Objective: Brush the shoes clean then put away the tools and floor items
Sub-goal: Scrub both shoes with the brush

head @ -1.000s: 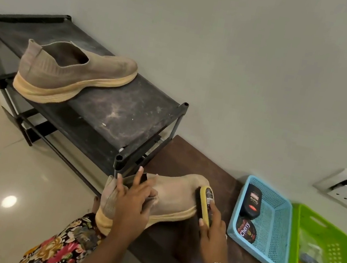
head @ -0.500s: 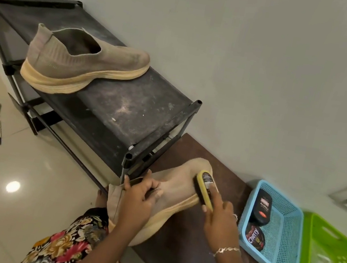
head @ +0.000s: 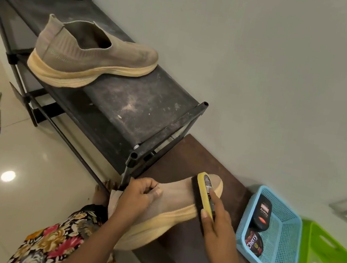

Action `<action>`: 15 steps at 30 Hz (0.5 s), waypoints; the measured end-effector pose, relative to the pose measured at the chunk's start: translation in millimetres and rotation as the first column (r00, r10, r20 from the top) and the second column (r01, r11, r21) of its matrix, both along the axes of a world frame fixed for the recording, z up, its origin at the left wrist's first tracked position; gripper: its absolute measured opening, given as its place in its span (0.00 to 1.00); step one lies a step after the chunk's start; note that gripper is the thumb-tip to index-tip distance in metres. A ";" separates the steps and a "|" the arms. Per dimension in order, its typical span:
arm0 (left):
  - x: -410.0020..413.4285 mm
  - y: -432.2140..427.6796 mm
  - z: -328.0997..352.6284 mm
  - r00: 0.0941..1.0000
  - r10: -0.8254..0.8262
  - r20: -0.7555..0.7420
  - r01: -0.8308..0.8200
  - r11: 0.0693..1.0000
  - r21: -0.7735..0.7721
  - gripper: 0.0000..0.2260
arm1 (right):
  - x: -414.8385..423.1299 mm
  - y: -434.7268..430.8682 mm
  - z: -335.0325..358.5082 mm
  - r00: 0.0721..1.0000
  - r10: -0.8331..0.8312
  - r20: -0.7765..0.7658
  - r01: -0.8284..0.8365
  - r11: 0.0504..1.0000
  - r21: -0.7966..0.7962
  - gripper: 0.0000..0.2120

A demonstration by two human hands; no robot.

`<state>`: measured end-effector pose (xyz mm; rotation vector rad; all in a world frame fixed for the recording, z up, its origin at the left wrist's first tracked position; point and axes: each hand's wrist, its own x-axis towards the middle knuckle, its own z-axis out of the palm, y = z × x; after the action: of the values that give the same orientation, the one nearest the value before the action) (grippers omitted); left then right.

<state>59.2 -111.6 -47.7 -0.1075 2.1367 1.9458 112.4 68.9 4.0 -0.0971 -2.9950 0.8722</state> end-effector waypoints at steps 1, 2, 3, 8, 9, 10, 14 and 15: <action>-0.3 -0.2 -2.8 1.000 0.011 -0.021 -0.012 0.999 -0.036 0.08 | 1.9 -11.9 4.7 0.998 0.065 0.026 -0.066 0.997 0.043 0.21; -0.4 -0.4 -6.9 0.999 0.015 -0.039 -0.017 0.998 -0.057 0.07 | 8.0 -27.3 7.6 0.984 0.157 0.086 -0.165 0.981 0.099 0.24; 0.0 -0.2 -7.5 0.998 0.024 -0.052 -0.028 0.997 -0.066 0.05 | 15.5 -39.0 6.7 0.965 0.235 0.116 -0.252 0.954 0.164 0.27; 4.8 8.5 -6.0 0.987 0.049 -0.155 -0.064 0.994 -0.091 0.14 | -22.6 12.5 5.7 0.993 0.046 0.107 -0.085 0.910 0.405 0.29; 6.6 10.8 -6.6 0.980 0.037 -0.197 -0.059 0.993 -0.106 0.16 | -33.4 26.2 10.6 0.980 -0.033 0.195 -0.048 0.917 0.396 0.28; 8.7 13.9 -8.6 0.971 0.020 -0.239 -0.052 0.990 -0.128 0.17 | -37.0 32.4 13.2 0.969 -0.073 0.234 -0.028 0.916 0.400 0.27; 14.6 22.3 -14.9 0.949 -0.037 -0.312 -0.020 0.984 -0.176 0.11 | 12.7 -11.7 15.2 0.967 0.113 0.227 -0.170 0.954 0.247 0.29; 14.9 22.3 -16.6 0.946 -0.049 -0.321 -0.013 0.982 -0.189 0.08 | 26.8 -20.1 16.0 0.967 0.130 0.219 -0.173 0.965 0.194 0.30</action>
<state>74.0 -89.2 -64.3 0.2148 2.5183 1.8512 139.2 48.8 20.0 0.0523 -3.3046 0.5766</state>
